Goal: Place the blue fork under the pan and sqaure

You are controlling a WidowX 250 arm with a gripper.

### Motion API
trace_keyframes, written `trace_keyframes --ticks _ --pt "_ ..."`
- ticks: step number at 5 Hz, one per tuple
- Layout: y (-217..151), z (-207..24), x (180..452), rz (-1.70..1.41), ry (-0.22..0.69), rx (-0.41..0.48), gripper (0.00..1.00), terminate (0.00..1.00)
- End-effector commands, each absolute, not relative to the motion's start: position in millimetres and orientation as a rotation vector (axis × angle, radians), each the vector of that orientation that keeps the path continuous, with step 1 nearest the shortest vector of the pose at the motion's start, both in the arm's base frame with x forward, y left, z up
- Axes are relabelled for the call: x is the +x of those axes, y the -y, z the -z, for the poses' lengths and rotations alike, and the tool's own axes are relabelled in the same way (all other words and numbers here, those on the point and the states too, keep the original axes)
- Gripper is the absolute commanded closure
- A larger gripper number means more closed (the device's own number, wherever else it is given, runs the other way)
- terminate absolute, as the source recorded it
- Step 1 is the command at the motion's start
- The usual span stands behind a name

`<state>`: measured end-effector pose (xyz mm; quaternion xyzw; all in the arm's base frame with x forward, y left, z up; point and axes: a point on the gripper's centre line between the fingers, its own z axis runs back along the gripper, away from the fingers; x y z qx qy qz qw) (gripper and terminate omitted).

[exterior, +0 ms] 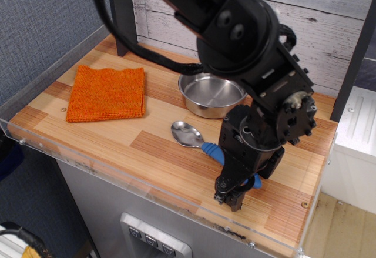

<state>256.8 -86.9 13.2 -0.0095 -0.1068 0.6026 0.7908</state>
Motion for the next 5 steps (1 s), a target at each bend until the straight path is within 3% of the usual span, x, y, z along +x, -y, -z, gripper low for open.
trace_keyframes --ticks 1,4,5 --pt "85.5 -51.6 253.3 -1.355 0.222 -0.138 0.0 0.0" --pt "57.6 -136.2 232.5 -1.422 0.253 -0.265 0.0 0.0" --pt "47.3 -151.8 223.5 -1.436 0.282 -0.267 0.0 0.0"
